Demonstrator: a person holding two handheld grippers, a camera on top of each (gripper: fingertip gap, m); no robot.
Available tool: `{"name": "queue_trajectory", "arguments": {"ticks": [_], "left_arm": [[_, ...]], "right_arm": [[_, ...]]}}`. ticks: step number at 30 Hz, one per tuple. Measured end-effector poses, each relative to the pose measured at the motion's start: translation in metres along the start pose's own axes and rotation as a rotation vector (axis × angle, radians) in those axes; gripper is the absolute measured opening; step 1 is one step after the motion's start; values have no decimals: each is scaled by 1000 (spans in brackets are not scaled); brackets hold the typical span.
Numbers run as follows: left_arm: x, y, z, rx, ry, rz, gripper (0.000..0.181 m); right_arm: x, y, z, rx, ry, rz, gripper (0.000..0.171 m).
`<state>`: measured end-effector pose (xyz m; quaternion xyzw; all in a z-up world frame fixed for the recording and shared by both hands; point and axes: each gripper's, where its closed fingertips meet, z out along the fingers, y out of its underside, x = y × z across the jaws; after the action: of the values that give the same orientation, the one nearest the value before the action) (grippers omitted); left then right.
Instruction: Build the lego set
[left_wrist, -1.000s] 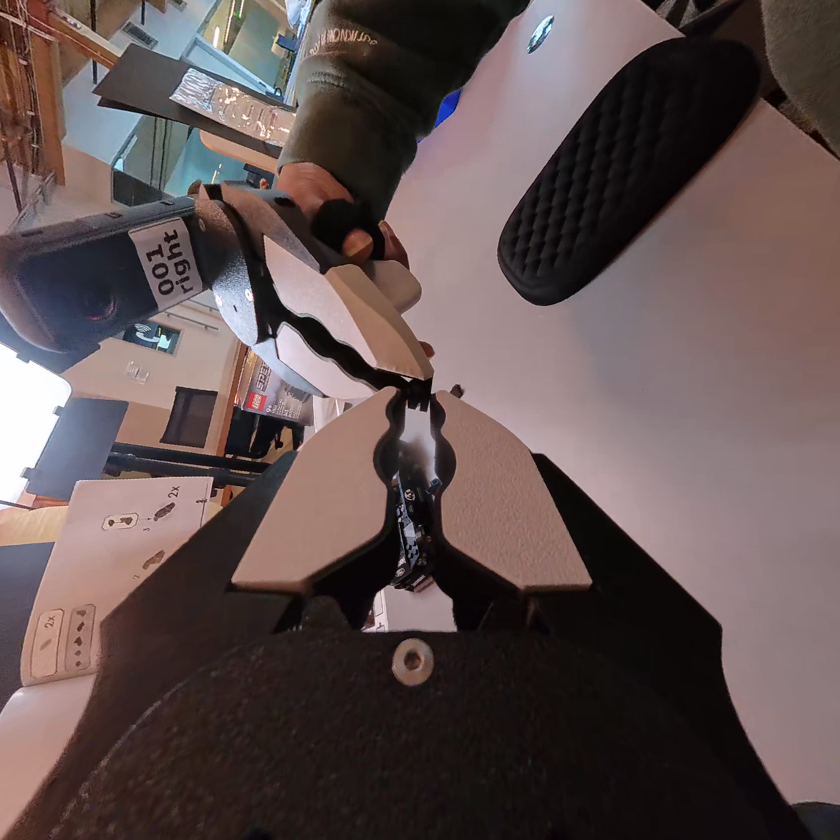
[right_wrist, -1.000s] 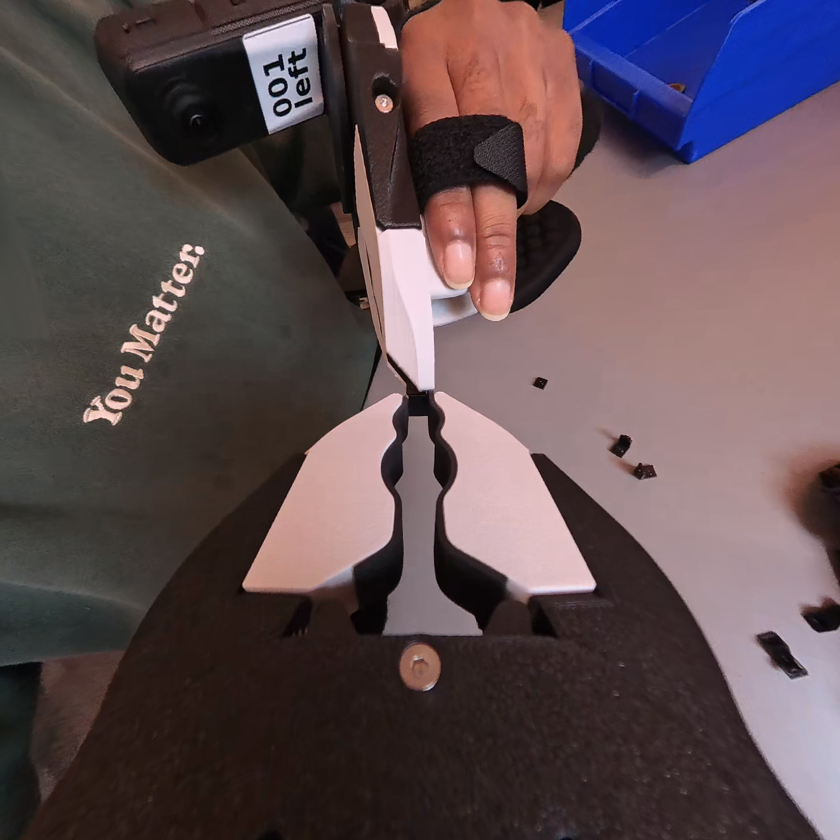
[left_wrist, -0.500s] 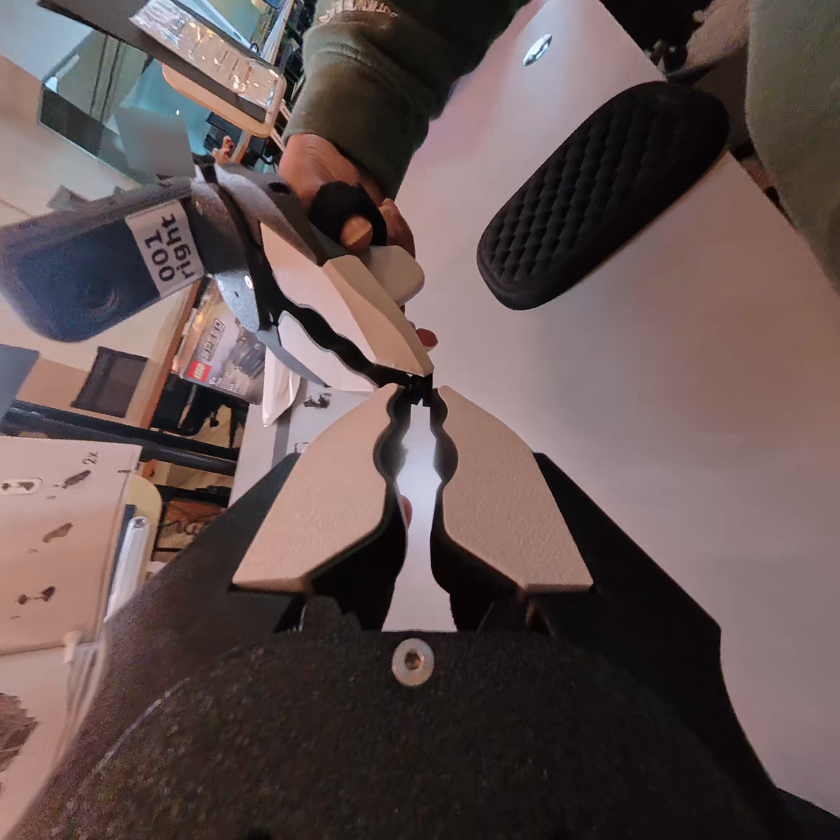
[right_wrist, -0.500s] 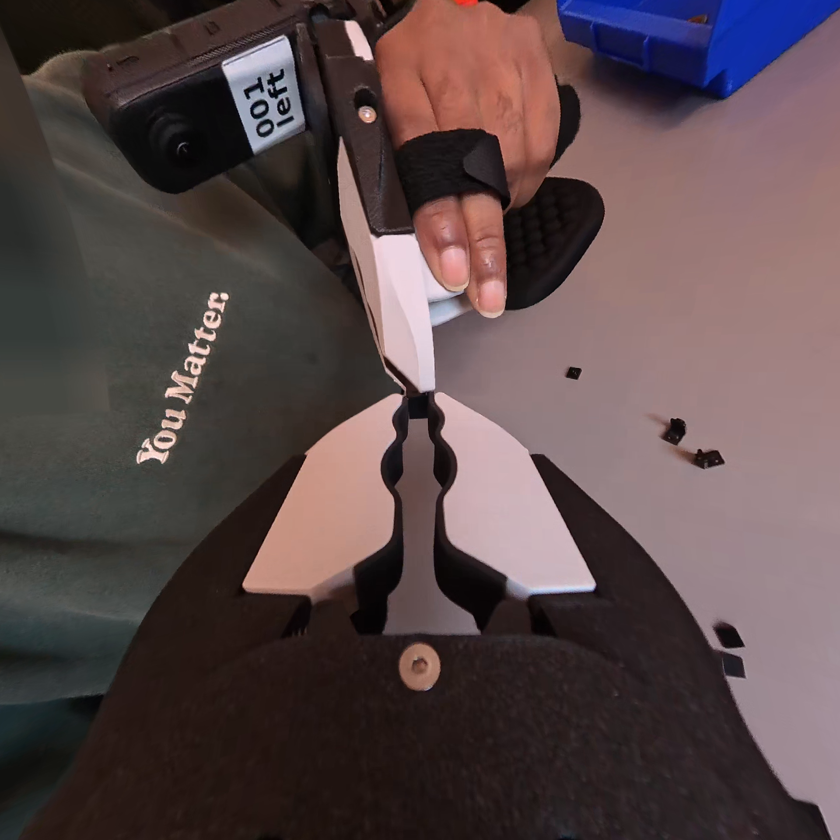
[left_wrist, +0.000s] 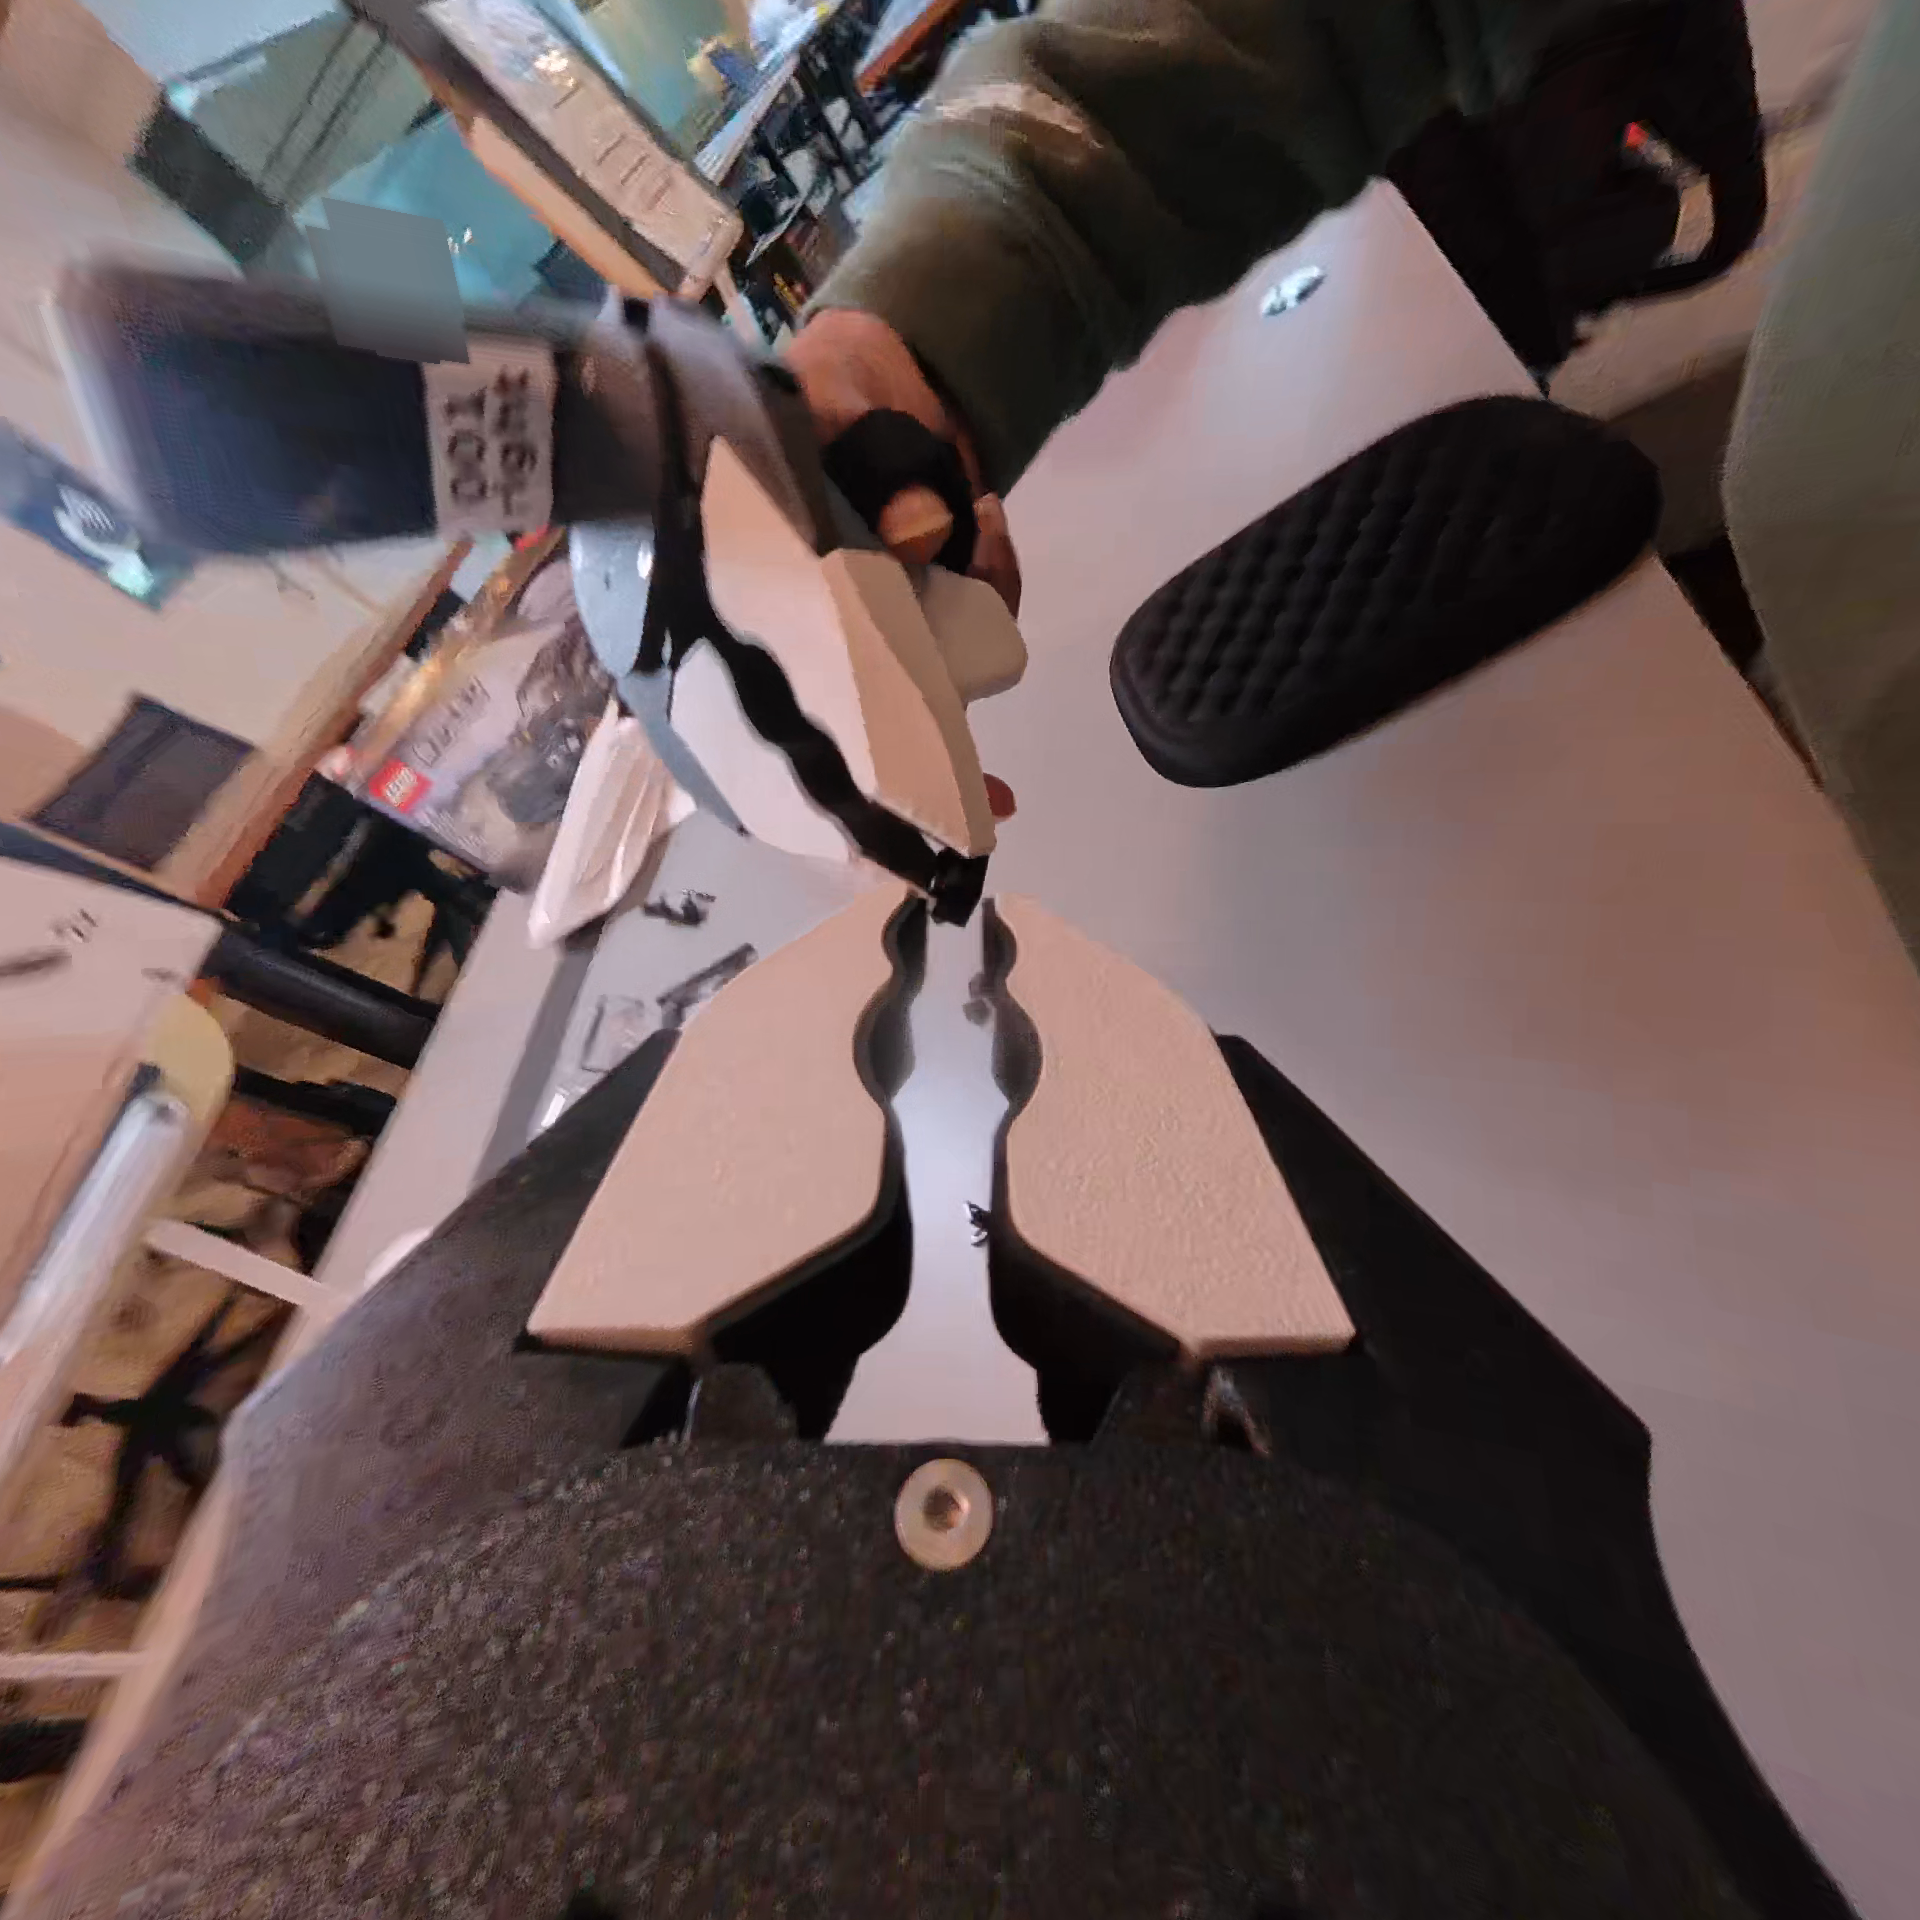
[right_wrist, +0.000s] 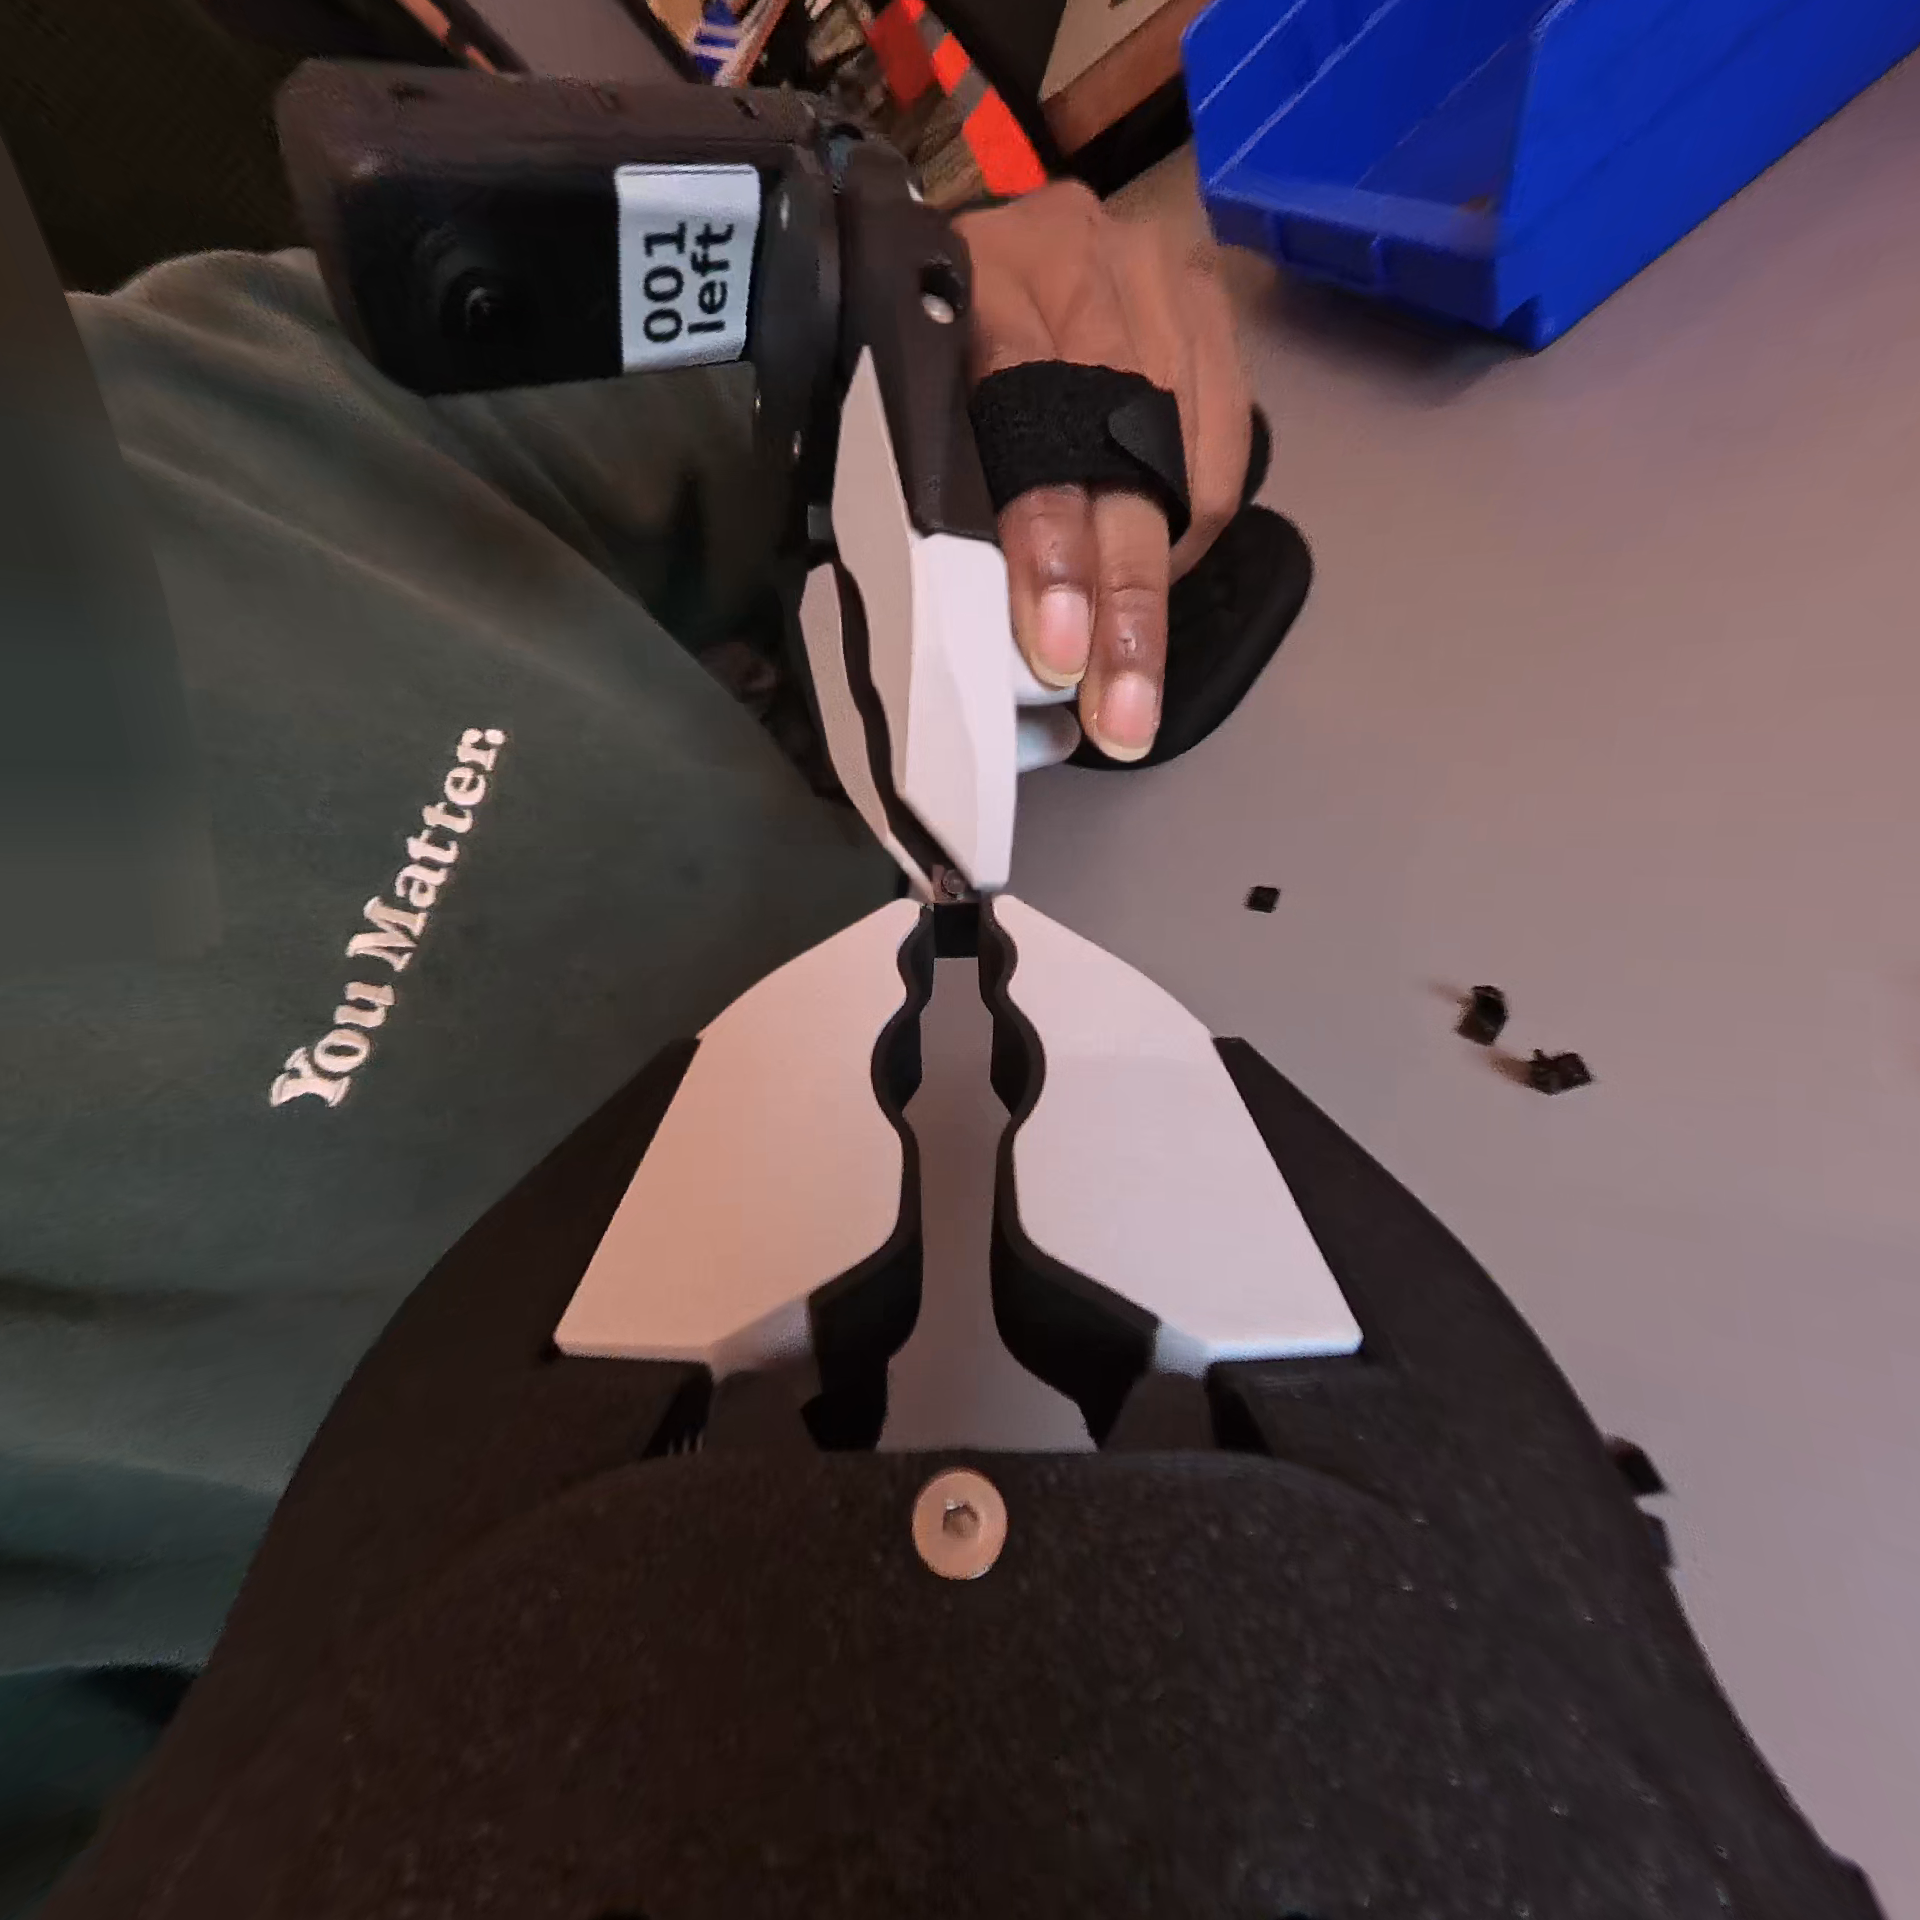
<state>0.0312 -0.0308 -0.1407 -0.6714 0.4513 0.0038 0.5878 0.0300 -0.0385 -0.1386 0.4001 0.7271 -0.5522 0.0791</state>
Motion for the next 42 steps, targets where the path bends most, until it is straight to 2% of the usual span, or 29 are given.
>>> {"name": "queue_trajectory", "arguments": {"ticks": [1,2,6,9,16,23,26,30,35,38,42], "left_arm": [[-3,4,0,3,5,-73,23],[-6,6,-1,24,7,-174,28],[-20,3,-8,220,35,-582,18],[-24,-1,-10,305,56,-710,17],[-17,-2,-5,284,53,-671,9],[-19,0,-9,316,41,-666,9],[-20,1,-11,354,34,-686,9],[-16,4,-9,358,52,-687,9],[-16,12,-6,333,65,-708,9],[-28,25,-13,328,-1,-744,16],[-52,52,-30,296,-162,-779,12]], "right_arm": [[4,-1,-3,10,41,-31,8],[7,-2,-5,25,82,-70,8],[8,-14,-14,100,196,-202,8],[10,-16,-14,91,268,-275,8],[13,-13,-3,48,305,-333,8],[14,-17,-1,74,329,-359,8],[16,-15,-1,80,361,-379,16],[19,-9,1,89,376,-382,8],[28,-3,1,98,397,-356,8],[55,22,-3,-3,495,-340,8],[95,78,-2,-214,610,-288,8]]}}
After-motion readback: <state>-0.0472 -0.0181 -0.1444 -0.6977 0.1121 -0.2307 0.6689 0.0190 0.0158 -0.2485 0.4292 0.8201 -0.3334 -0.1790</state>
